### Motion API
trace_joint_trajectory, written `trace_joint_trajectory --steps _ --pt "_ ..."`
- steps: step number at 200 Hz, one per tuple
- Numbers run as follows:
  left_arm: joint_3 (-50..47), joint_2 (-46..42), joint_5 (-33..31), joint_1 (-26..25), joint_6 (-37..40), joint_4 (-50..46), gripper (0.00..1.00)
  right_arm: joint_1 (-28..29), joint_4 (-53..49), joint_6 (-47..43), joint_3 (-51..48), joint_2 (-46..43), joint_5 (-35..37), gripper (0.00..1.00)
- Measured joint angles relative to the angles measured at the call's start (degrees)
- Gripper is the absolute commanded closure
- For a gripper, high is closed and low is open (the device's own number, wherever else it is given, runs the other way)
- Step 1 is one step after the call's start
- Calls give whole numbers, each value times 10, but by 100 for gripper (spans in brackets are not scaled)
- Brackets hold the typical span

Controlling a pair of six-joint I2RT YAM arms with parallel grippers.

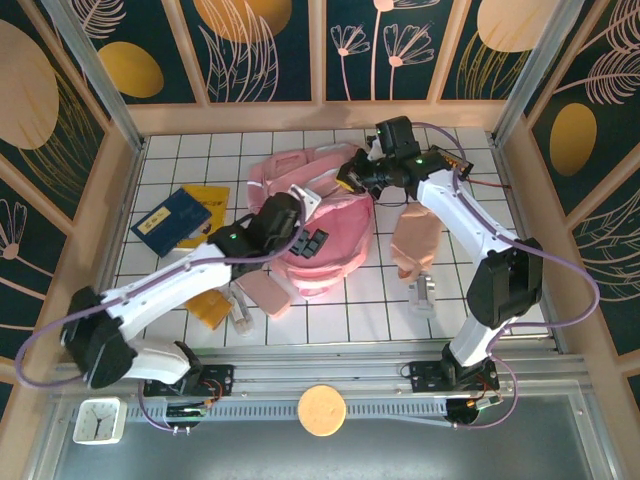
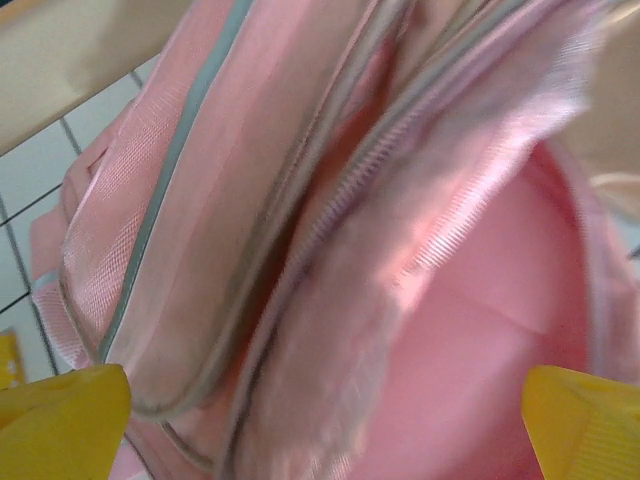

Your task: Pack the student bag

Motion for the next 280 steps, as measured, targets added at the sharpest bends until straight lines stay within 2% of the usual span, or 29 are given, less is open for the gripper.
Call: trace_joint_trajectory --steps 12,19,31,39,41,45,47,59,72,84,99,118,133,159,184,208,239,280 --pt "23 38 -24 1 5 -2 2 3 1 4 0 0 0 100" --pt "35 56 -35 1 8 -3 7 4 2 7 0 0 -1 100" --pt "56 83 -55 1 7 -5 39 5 5 11 0 0 -2 100" --pt "67 97 -67 1 9 -10 67 5 8 12 0 0 -2 100" --pt "71 100 -71 1 11 -12 77 5 9 13 0 0 -2 100" --pt "78 107 -76 1 10 -16 96 5 10 13 0 0 -2 93" --pt "82 110 -80 1 10 -20 100 5 11 13 0 0 -2 89" --pt "107 132 -93 3 4 -37 100 3 20 12 -2 0 -4 61" --pt "134 153 -89 9 -3 -63 100 -4 34 4 -9 -11 -6 41" --pt "156 169 -73 17 -15 -83 100 -14 41 -10 -30 -42 2 32" --pt "183 178 -46 34 -32 -115 100 -39 35 -36 -72 -107 19 29" --pt "228 187 -19 55 -50 -150 100 -76 25 -52 -152 -212 42 29" --pt "270 200 0 67 -62 -175 100 -83 26 -50 -236 -289 47 32" --pt "310 213 26 76 -80 -200 100 -40 50 -28 -377 -342 43 47" --pt "329 220 49 76 -95 -218 100 14 104 -28 -409 -280 45 68" --pt "346 234 66 76 -106 -231 100 43 186 -47 -400 -206 43 69" --pt "385 260 84 80 -117 -252 100 48 277 -79 -414 -111 55 79" --pt "493 285 133 128 -121 -316 100 38 366 -101 -499 -73 75 82"
